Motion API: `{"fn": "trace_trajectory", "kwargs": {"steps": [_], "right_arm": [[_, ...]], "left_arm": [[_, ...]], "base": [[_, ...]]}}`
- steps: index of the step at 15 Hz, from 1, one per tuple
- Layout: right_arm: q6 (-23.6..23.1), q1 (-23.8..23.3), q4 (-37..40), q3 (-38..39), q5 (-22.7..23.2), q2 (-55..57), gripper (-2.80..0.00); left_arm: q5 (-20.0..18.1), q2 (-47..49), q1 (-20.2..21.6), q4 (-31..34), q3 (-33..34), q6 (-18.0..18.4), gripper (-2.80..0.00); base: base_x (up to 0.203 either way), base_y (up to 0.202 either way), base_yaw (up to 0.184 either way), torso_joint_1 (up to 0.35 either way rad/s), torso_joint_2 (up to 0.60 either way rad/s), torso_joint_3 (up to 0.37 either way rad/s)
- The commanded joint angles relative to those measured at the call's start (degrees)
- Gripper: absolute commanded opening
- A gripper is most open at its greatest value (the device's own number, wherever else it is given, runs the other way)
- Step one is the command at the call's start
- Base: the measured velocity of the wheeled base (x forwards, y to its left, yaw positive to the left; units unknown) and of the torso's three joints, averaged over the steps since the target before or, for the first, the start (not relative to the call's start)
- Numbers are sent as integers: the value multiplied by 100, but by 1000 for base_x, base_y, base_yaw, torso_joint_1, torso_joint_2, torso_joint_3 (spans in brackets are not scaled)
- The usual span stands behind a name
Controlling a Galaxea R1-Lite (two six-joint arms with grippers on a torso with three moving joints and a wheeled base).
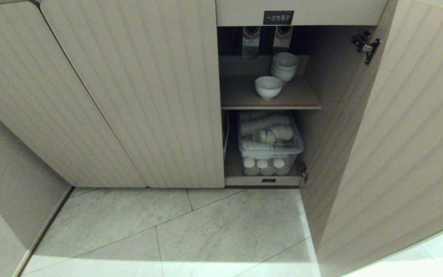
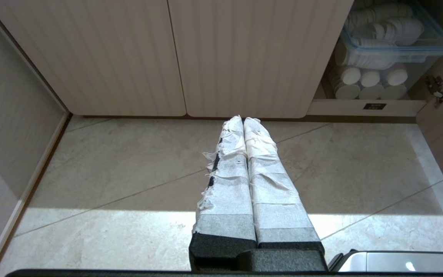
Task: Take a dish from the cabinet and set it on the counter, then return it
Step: Close the cabinet door
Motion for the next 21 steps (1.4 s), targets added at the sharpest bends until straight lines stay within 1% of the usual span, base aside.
{"fn": "trace_trajectory", "kwargs": {"steps": [1, 4, 6, 8, 12, 17, 19, 21], "right_arm": [[5, 226, -136, 41, -18, 112, -280], [88, 549, -435, 69, -19, 291, -280], [316, 761, -546, 63, -19, 420, -280], [543, 797, -538, 44, -28, 505, -280], [769, 805, -514, 84, -28, 509, -280], [1387, 838, -466, 40, -8, 577, -280], [1738, 960, -441, 39, -1, 576, -280], [1921, 1079, -444, 40, -1, 568, -280]], "left_arm": [[-2, -2, 0, 1, 0, -3, -280], [-2, -2, 0, 1, 0, -3, -280], [-2, -2, 0, 1, 0, -3, -280], [-2, -2, 0, 1, 0, -3, -280], [-2, -2, 0, 1, 0, -3, -280], [-2, -2, 0, -2, 0, -3, -280], [-2, -2, 0, -6, 0, -3, -280], [-2, -2, 0, 0, 0, -3, -280]], "base": [[0, 0, 0, 0, 0, 0], [0, 0, 0, 0, 0, 0], [0, 0, 0, 0, 0, 0], [0, 0, 0, 0, 0, 0], [0, 0, 0, 0, 0, 0], [0, 0, 0, 0, 0, 0], [0, 0, 0, 0, 0, 0], [0, 0, 0, 0, 0, 0]]}}
